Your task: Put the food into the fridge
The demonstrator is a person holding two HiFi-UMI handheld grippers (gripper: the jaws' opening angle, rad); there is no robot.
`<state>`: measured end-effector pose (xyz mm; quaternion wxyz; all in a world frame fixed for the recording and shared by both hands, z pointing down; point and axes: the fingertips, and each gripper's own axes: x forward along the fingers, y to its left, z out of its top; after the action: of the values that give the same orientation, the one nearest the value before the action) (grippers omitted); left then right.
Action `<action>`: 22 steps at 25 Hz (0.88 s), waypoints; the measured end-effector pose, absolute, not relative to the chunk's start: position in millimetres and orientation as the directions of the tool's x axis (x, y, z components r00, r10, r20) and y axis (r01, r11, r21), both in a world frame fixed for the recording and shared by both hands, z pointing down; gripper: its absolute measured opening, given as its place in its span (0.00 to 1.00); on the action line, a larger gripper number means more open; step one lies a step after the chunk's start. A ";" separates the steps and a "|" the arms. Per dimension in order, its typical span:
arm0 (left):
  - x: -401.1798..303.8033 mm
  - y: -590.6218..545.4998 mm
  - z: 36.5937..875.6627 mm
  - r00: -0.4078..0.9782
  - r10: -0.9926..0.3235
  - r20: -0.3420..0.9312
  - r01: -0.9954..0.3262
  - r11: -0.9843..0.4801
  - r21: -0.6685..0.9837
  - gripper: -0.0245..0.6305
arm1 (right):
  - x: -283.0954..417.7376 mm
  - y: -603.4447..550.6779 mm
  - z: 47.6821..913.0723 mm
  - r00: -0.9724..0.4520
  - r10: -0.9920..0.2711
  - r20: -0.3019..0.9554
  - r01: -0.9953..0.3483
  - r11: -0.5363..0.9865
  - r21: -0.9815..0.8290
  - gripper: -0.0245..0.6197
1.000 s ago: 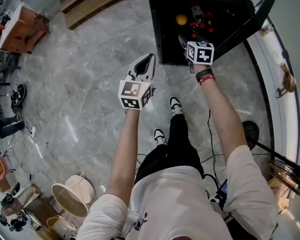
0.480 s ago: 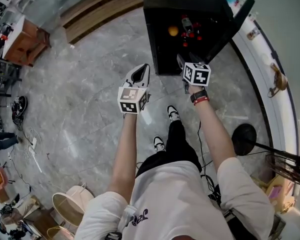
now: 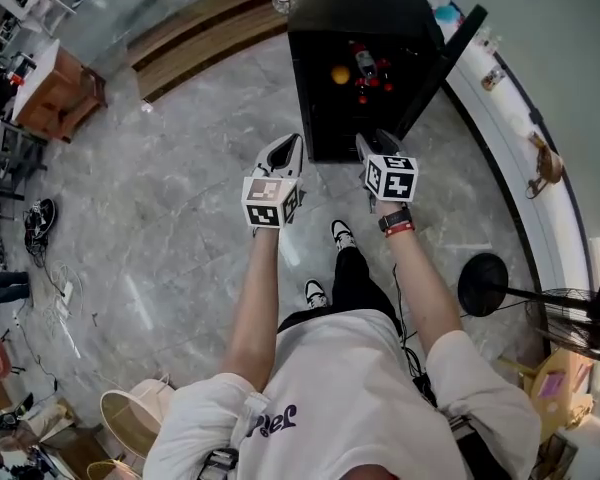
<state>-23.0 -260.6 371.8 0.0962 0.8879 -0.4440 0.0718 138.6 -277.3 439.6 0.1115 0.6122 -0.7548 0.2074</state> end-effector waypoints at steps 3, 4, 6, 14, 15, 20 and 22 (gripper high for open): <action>-20.5 -246.4 365.6 0.601 -0.772 0.208 -0.798 -0.592 0.108 0.07 | 140.3 -256.6 424.0 -0.223 -0.890 0.398 -0.969 0.159 -0.187 0.34; -20.3 -241.3 363.9 0.603 -0.770 0.207 -0.797 -0.595 0.107 0.07 | 140.8 -249.2 419.5 -0.221 -0.894 0.390 -0.969 0.156 -0.191 0.34; -20.9 -232.0 359.6 0.606 -0.769 0.202 -0.794 -0.598 0.105 0.07 | 141.3 -235.3 411.0 -0.217 -0.900 0.377 -0.969 0.152 -0.196 0.31; -19.8 -188.4 339.3 0.624 -0.761 0.175 -0.780 -0.619 0.090 0.07 | 138.2 -181.8 375.3 -0.205 -0.924 0.324 -0.971 0.149 -0.189 0.27; -19.7 -183.9 337.8 0.627 -0.760 0.173 -0.778 -0.622 0.087 0.07 | 137.6 -176.6 371.3 -0.203 -0.927 0.315 -0.970 0.146 -0.193 0.26; -18.5 -162.1 333.4 0.637 -0.754 0.161 -0.770 -0.634 0.073 0.07 | 135.0 -153.2 354.8 -0.200 -0.941 0.272 -0.968 0.147 -0.201 0.25; -19.0 -154.8 330.5 0.639 -0.754 0.153 -0.768 -0.636 0.075 0.07 | 134.4 -144.8 350.6 -0.195 -0.945 0.262 -0.970 0.146 -0.195 0.24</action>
<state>-19.0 -154.8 330.5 0.0666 0.9028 -0.4215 0.0537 134.4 -144.8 350.6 0.0385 0.6334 -0.7558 0.1611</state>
